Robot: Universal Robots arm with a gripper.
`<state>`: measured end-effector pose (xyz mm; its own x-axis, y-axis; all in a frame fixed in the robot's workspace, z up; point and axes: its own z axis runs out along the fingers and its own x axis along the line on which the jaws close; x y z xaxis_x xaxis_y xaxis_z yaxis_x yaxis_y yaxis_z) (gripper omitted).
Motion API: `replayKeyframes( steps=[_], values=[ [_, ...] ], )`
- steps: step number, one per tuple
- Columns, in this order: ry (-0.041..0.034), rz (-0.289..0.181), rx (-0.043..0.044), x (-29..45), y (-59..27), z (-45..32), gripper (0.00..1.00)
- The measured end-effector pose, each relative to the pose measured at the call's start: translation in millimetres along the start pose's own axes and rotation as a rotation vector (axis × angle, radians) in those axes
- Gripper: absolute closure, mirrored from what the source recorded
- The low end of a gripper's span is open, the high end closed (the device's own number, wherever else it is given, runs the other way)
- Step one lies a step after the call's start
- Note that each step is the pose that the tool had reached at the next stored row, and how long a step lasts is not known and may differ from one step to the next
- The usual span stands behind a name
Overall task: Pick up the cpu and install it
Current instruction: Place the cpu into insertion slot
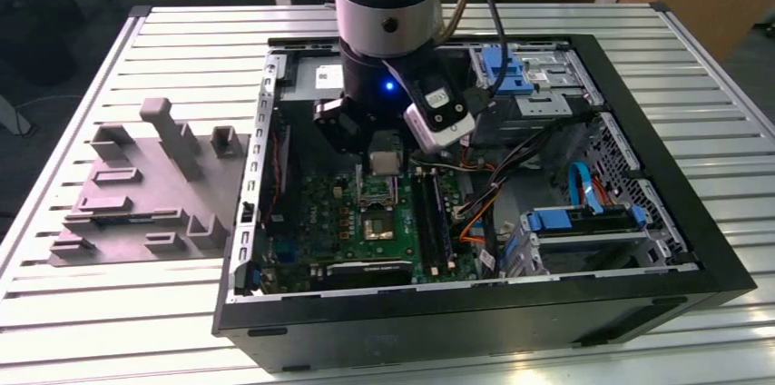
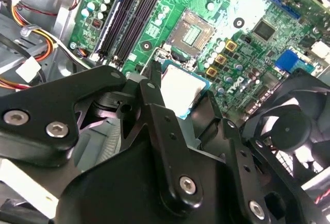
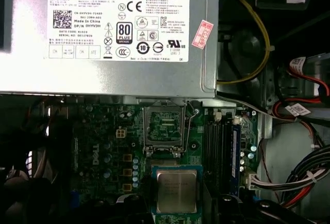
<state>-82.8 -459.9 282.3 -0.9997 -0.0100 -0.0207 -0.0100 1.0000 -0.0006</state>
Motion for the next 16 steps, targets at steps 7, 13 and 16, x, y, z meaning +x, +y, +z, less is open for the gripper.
replayKeyframes(
  steps=[7, 13, 16],
  values=[
    [0.0004, 0.0, -0.0001, 0.2, -2.1, 7.7, 0.53],
    [0.002, 0.0, -0.0002, 0.4, -2.6, 17.0, 0.53],
    [0.0024, 0.0, 0.0002, 0.5, -2.7, 18.1, 0.53]
  ],
)
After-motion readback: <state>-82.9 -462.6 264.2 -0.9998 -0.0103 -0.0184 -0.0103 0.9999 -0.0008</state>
